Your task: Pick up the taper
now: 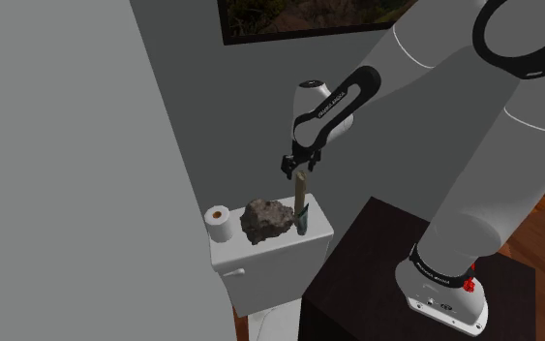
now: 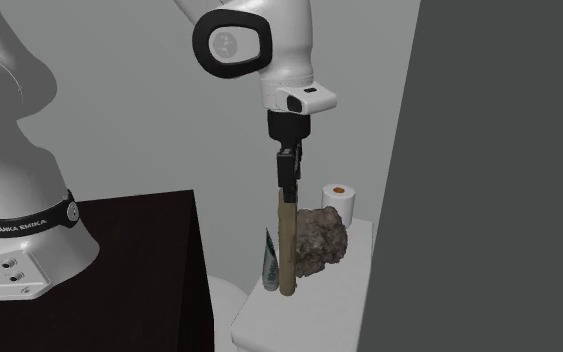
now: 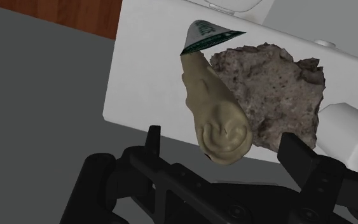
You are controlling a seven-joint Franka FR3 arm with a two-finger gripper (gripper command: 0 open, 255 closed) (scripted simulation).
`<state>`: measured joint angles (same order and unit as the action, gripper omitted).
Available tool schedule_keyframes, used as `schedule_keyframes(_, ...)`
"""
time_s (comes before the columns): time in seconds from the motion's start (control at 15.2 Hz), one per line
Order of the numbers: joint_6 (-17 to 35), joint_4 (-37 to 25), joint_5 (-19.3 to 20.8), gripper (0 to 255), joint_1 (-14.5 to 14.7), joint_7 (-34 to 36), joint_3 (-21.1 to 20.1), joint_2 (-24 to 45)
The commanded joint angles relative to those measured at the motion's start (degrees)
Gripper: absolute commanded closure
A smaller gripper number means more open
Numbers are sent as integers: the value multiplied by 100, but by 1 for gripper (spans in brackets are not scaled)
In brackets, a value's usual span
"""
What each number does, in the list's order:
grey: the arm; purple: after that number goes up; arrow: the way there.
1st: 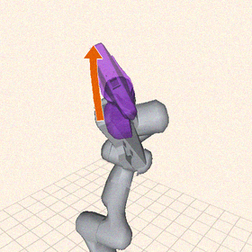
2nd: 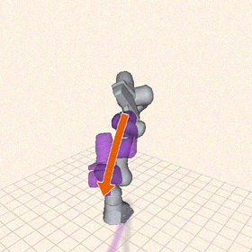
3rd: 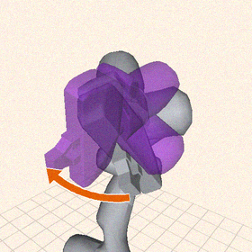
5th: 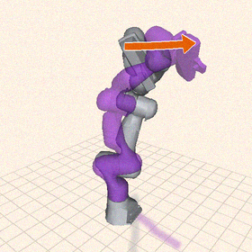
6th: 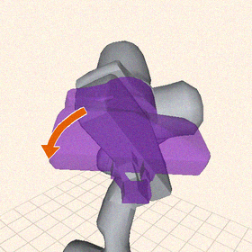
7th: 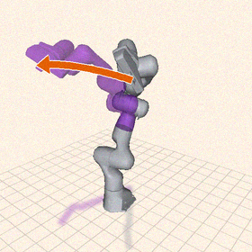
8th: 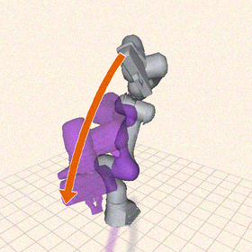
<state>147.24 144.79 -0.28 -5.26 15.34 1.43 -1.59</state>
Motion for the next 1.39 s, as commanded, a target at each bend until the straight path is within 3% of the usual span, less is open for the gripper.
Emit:
schedule_keyframes(0.0,21,4,-1,255,-2,-5,2,15)
schedule_keyframes(0.59,19,4,-1,255,0,-1,1,13)
schedule_keyframes(1.32,-917,-252,29,255,-5,23,-3,-667)
